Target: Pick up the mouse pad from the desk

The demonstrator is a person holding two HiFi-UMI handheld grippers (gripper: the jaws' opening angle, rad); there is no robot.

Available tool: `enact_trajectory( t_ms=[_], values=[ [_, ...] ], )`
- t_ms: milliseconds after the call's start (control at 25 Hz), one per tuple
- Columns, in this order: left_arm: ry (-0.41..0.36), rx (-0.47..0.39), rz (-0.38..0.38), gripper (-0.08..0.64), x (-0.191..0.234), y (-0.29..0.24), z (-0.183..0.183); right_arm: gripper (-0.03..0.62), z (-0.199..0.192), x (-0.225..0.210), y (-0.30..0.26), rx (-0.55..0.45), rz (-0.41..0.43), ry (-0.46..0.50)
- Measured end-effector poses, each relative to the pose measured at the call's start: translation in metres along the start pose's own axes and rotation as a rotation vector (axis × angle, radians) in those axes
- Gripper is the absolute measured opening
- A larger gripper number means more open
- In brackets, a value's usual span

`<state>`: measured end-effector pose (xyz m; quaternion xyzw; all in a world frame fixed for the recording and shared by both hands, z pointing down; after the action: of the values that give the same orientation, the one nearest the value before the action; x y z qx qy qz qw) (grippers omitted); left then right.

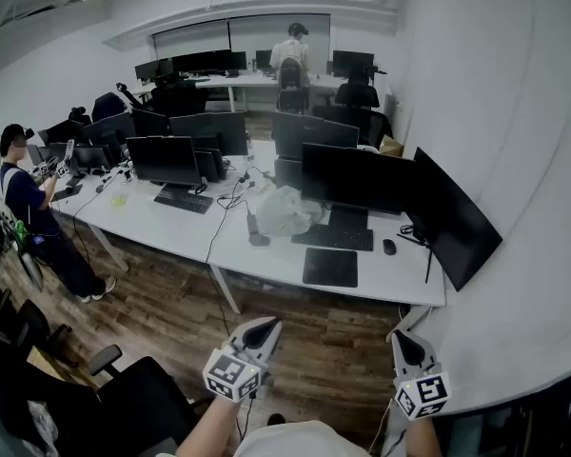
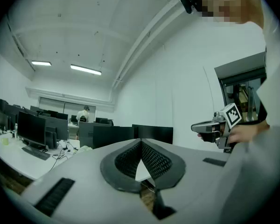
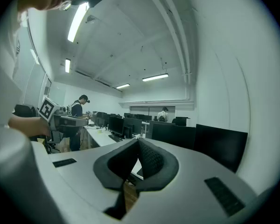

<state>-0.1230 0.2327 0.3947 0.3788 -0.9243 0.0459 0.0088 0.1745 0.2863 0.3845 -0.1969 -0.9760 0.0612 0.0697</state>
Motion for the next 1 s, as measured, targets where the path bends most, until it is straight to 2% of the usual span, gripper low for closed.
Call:
enact_trajectory(
  t_ms=[200, 520, 1000],
  values=[
    [0.004, -0.005, -0.004, 0.015, 0.001, 0.004, 0.002, 0.011, 0.013, 0.009, 0.002, 0.004, 0.000, 0.000],
    [0.009, -0.014, -0.013, 0.015, 0.000, 0.004, 0.002, 0.011, 0.011, 0.015, -0.001, -0.001, 0.023, 0.014],
    [0.012, -0.014, -0.005, 0.015, 0.003, 0.011, 0.000, 0.012, 0.016, 0.020, -0.004, -0.012, -0.007, -0.012]
  ],
)
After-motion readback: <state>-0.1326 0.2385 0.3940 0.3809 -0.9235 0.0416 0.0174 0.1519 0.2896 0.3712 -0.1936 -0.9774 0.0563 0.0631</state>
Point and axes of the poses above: the fingertips, and each gripper's own axes: y backward along the fingers, x to its left, z out of its top, the point moved 5 cm from there along y, backward along the fingers, and after that the axes turned 3 degrees about x, right-handed, at the moved point
